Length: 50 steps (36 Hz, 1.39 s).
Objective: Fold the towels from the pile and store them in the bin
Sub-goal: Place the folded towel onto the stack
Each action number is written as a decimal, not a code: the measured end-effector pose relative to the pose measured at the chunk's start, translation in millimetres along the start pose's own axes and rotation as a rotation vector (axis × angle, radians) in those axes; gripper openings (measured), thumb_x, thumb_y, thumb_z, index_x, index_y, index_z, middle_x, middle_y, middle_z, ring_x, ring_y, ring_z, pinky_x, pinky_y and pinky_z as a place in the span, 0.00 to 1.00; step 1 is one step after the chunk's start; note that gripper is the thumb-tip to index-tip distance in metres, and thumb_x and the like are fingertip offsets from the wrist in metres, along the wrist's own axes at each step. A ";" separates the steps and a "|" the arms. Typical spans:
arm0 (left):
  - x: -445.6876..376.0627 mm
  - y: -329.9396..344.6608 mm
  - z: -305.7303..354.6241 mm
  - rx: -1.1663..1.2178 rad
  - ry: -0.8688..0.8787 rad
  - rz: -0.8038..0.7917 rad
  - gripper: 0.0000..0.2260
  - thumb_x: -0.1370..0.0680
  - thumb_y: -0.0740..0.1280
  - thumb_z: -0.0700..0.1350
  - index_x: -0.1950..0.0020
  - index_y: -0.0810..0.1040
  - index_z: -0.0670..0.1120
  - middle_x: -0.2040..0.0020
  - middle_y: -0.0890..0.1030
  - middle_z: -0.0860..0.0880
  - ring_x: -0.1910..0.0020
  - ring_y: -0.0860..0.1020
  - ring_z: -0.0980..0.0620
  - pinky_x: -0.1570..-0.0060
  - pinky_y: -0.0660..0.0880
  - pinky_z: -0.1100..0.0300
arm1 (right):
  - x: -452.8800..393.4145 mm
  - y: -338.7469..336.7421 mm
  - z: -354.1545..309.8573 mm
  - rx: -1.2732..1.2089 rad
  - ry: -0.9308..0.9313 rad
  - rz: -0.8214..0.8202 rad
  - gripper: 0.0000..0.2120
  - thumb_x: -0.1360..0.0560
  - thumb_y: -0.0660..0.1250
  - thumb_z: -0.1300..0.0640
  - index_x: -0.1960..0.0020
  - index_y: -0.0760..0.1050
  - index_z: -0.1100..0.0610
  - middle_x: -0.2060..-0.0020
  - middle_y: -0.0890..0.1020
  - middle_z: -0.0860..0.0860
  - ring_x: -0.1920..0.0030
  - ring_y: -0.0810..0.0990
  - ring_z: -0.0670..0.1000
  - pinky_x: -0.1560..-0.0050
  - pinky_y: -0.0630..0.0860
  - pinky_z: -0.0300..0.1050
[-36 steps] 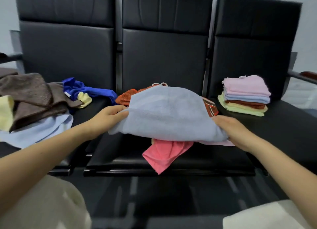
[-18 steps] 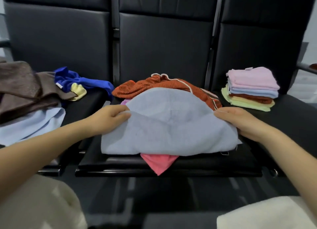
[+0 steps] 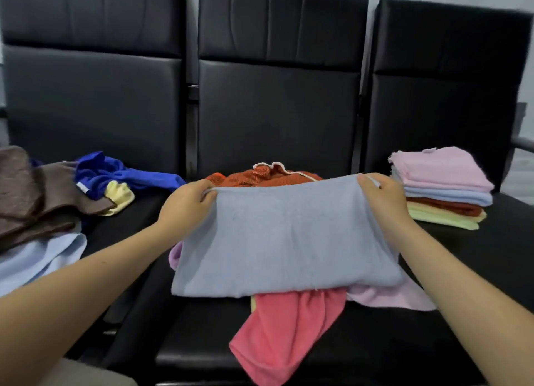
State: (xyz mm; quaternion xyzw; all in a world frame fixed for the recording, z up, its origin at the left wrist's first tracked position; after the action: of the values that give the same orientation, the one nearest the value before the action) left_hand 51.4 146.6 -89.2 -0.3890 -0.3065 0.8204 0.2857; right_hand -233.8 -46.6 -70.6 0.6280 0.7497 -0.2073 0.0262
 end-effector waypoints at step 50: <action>49.7 47.8 37.6 1.155 -0.580 -0.365 0.15 0.19 0.59 0.54 0.47 0.78 0.44 0.57 0.81 0.45 0.63 0.80 0.49 0.67 0.79 0.60 | 80.8 69.4 -52.5 -0.233 0.043 -0.641 0.10 0.19 0.61 0.54 0.43 0.78 0.56 0.55 0.82 0.53 0.55 0.79 0.49 0.60 0.76 0.40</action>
State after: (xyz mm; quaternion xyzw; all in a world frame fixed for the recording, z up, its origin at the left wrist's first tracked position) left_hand -16.7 140.2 -127.7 0.1207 0.0566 0.8626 0.4881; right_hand -173.1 55.3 -66.2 0.3576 0.9279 -0.1044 0.0155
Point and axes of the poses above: each hand's wrist, its own x-axis away from the middle knuckle, its own y-axis out of the palm, z = x × y, the point moved 4 cm from there along -x, towards the middle knuckle
